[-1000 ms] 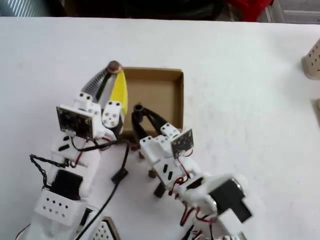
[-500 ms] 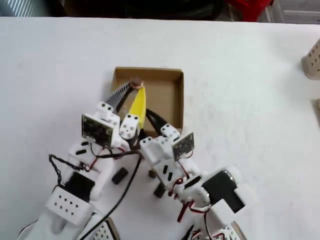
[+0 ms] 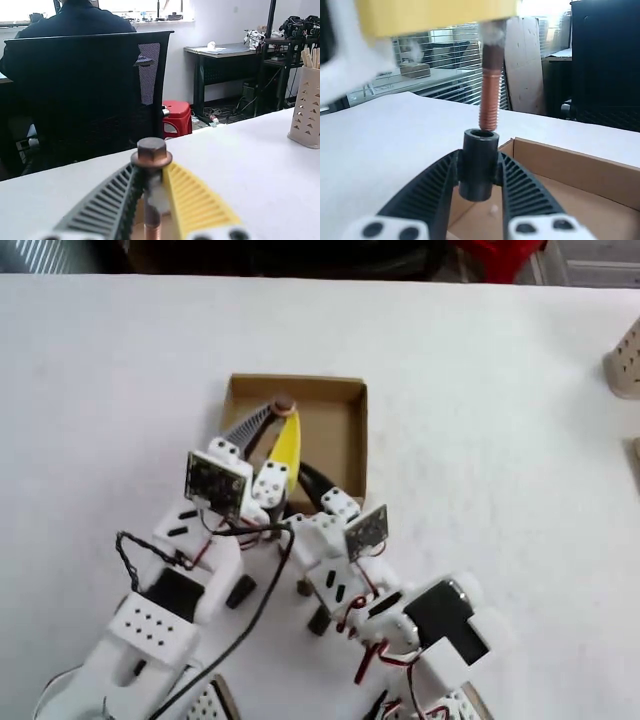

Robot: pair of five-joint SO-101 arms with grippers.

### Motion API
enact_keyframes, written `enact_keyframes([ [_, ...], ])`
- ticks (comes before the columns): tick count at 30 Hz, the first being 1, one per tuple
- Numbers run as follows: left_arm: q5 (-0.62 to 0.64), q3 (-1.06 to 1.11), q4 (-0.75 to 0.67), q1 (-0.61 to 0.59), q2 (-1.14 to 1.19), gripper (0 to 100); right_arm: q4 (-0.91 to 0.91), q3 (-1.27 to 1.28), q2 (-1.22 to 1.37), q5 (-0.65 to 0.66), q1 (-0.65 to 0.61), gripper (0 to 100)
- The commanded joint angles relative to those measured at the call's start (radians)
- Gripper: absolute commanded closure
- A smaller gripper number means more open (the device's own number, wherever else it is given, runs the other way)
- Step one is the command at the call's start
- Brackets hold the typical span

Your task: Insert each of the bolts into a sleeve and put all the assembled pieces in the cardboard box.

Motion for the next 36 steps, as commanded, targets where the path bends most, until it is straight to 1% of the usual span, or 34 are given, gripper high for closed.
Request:
enact_keyframes([
  [1, 0.0, 0.003, 0.0, 0.005, 0.002, 98, -0.024, -0.029, -0.004, -0.002, -0.007, 98.3],
  [4, 0.003, 0.003, 0.029, 0.005, 0.002, 98, -0.024, -0.029, -0.004, -0.002, -0.007, 98.3],
  [9, 0.098, 0.003, 0.063, 0.005, 0.002, 98, -0.024, -0.029, -0.004, -0.002, -0.007, 98.3],
  [15, 0.101, 0.005, 0.068, 0.005, 0.002, 98, -0.022, -0.028, -0.004, -0.002, -0.005, 98.3],
  [24, 0.101, 0.002, 0.221, 0.005, 0.002, 98, -0.022, -0.026, -0.004, -0.002, 0.015, 98.3],
  [27, 0.101, 0.002, 0.249, 0.005, 0.002, 93, -0.022, -0.026, -0.004, -0.002, 0.015, 98.3],
  [32, 0.104, 0.003, 0.324, 0.005, 0.002, 76, -0.022, -0.026, -0.004, -0.002, 0.015, 98.3],
  [34, 0.106, 0.003, 0.334, 0.002, 0.002, 72, -0.022, -0.026, -0.004, -0.002, 0.015, 98.3],
  [36, 0.106, 0.006, 0.334, -0.019, 0.002, 72, -0.022, -0.026, -0.004, -0.002, 0.015, 98.3],
])
